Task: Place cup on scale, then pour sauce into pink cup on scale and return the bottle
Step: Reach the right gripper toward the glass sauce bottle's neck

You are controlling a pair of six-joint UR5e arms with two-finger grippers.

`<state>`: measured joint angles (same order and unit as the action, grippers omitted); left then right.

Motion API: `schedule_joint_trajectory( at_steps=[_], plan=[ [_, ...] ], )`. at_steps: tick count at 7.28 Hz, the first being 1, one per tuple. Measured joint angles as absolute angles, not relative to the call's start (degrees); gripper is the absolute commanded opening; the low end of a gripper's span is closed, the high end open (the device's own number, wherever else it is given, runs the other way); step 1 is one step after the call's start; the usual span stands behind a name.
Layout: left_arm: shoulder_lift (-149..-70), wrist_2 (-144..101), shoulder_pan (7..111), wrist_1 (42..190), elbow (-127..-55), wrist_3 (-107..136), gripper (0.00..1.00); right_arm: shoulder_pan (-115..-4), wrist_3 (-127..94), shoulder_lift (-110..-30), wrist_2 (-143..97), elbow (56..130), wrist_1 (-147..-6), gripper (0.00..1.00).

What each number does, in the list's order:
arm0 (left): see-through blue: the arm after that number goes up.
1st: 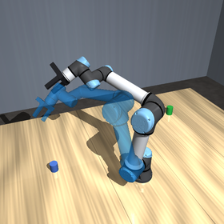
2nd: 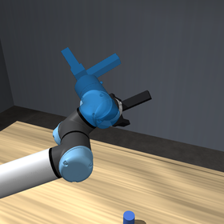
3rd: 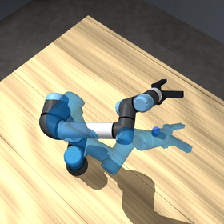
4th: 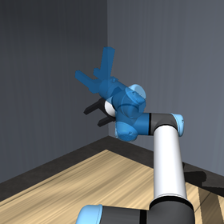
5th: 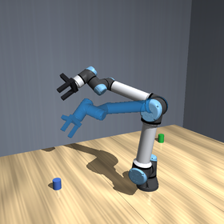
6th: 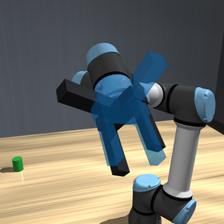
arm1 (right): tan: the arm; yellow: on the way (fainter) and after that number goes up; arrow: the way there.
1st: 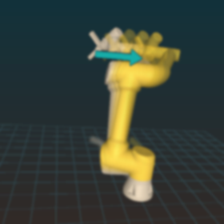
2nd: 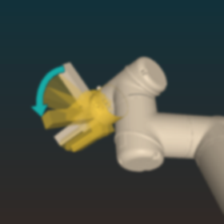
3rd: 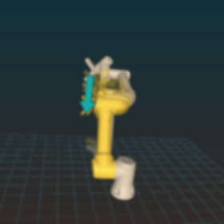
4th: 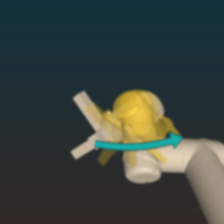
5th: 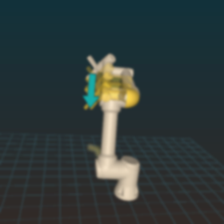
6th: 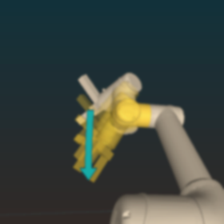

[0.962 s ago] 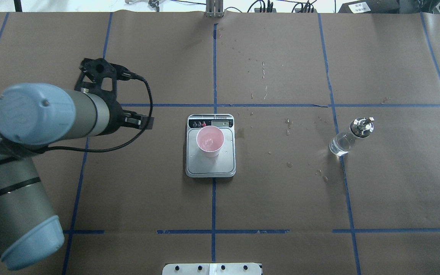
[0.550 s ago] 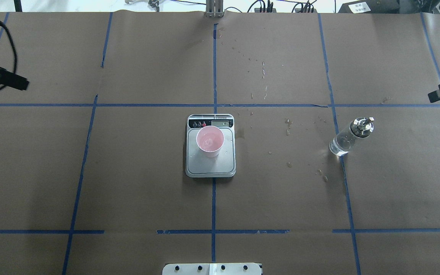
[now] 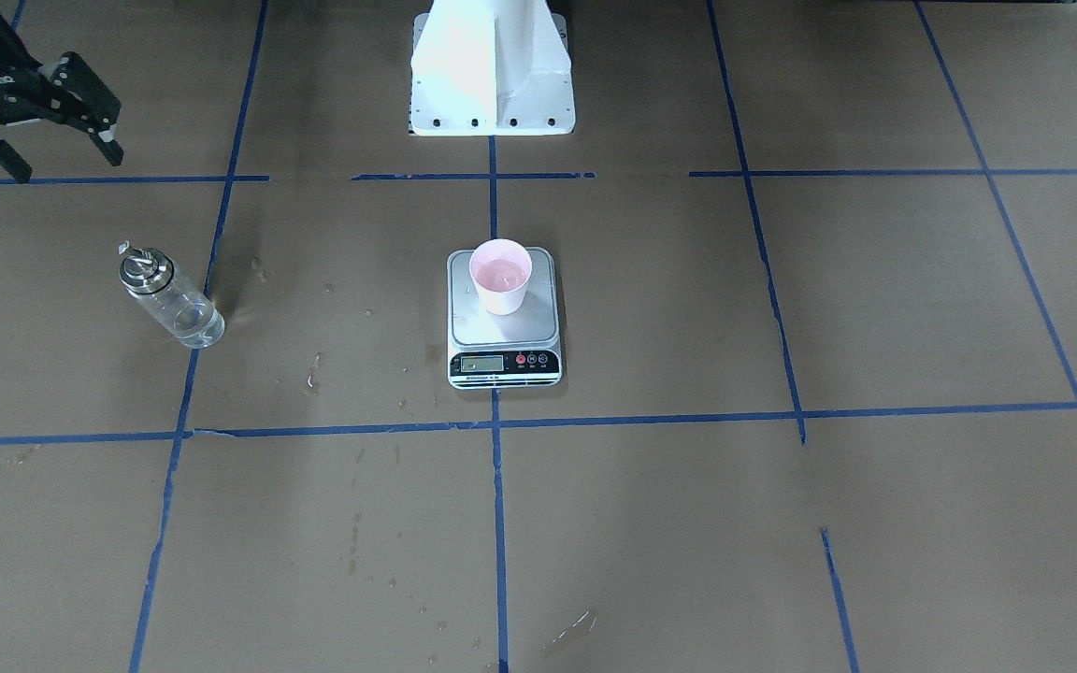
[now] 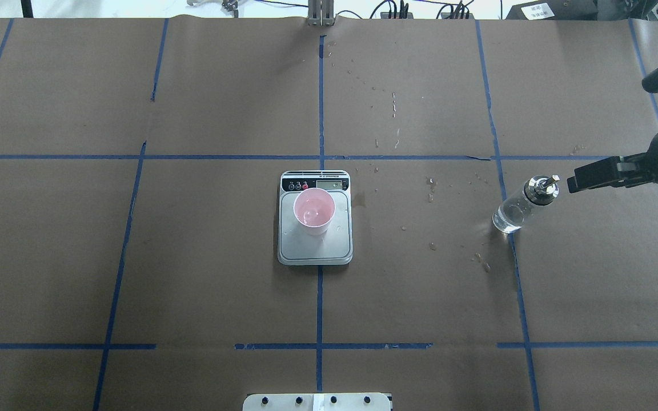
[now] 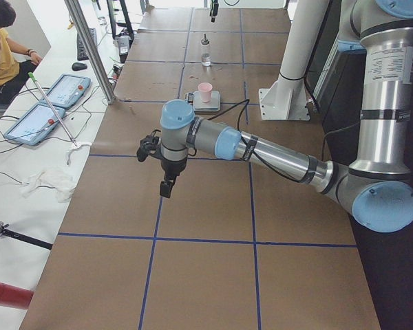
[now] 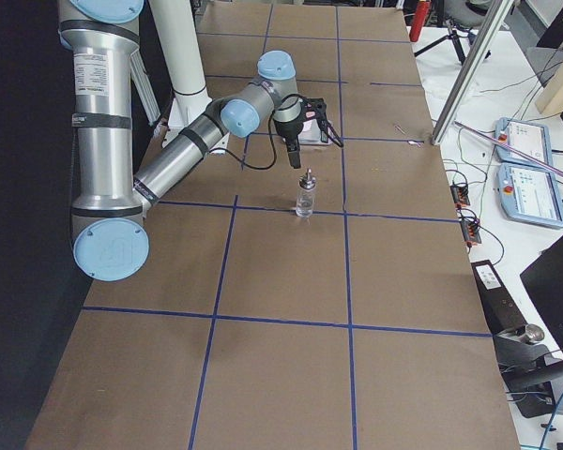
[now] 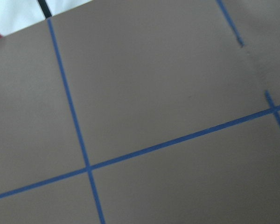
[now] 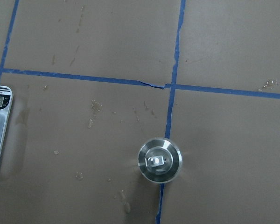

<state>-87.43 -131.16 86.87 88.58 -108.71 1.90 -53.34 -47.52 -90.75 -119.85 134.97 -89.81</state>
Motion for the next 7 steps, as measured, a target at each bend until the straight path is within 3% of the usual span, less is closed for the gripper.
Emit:
schedule_joint_trajectory(
  at_steps=[2,4,7],
  plan=[
    [-83.84,-132.19,89.25,88.43,-109.23,1.50,1.00,-48.14,-50.94,-94.23,-115.05,137.48,-86.50,1.00],
    [-82.83,-132.34,89.53,88.34,-109.76,1.55,1.00,-42.56,-54.60,-103.87,-108.59,136.81,-71.58,1.00],
    [-82.66,-132.36,89.56,88.43,-109.52,1.58,1.00,-37.31,-57.98,-108.67,-100.07,127.67,-53.75,1.00]
  ],
)
